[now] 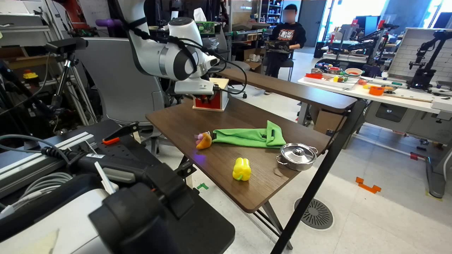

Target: Open the drawer

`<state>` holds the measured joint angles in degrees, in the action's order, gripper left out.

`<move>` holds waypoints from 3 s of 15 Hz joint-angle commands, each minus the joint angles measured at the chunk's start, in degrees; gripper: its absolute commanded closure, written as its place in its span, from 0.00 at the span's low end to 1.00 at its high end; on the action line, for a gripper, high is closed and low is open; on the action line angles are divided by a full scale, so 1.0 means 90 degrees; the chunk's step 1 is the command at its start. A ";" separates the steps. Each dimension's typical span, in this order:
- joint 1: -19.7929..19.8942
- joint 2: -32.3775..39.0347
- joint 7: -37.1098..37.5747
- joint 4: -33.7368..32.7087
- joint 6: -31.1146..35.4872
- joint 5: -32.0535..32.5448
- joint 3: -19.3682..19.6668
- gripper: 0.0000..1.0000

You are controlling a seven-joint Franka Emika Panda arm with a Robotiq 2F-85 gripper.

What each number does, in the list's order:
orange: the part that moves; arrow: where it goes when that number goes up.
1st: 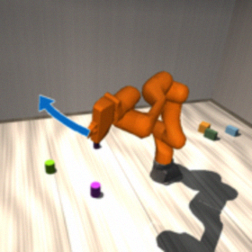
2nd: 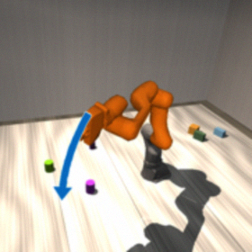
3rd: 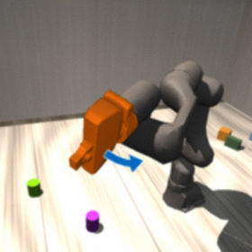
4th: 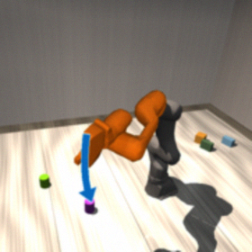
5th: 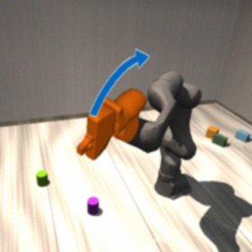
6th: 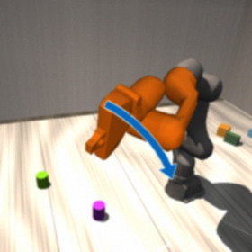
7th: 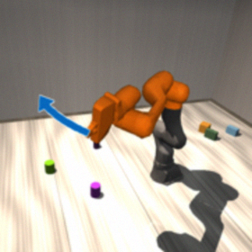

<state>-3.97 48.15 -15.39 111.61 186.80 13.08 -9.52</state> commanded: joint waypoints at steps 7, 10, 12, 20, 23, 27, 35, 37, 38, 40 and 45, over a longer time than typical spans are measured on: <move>0.0319 0.0068 -0.0062 -0.0009 -0.0125 0.0195 -0.0282 0.93; 0.0449 -0.0072 -0.0103 0.0206 -0.0236 0.0221 -0.0413 0.93; 0.0639 -0.0145 -0.0172 0.0357 -0.0393 0.0259 -0.0583 0.93; 0.1006 -0.0581 -0.0247 0.0916 -0.0916 0.0161 -0.0753 0.93; 0.1134 -0.0660 -0.0290 0.1127 -0.0993 0.0128 -0.0810 0.93; 0.1278 -0.0706 -0.0328 0.1236 -0.1114 0.0096 -0.0899 0.48; 0.1469 -0.0586 -0.0583 0.1237 -0.1896 -0.0090 -0.1042 0.01; 0.1422 -0.0710 -0.0578 0.1276 -0.2010 -0.0106 -0.0980 0.00; 0.1399 -0.0799 -0.0579 0.1320 -0.2057 -0.0105 -0.0961 0.00; 0.1226 -0.1079 -0.0487 0.1414 -0.2163 -0.0070 -0.0829 0.00; 0.0816 -0.1358 -0.0494 0.1369 -0.1882 0.0007 -0.0503 0.00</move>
<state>3.94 35.81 -18.95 124.11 169.94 14.41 -14.43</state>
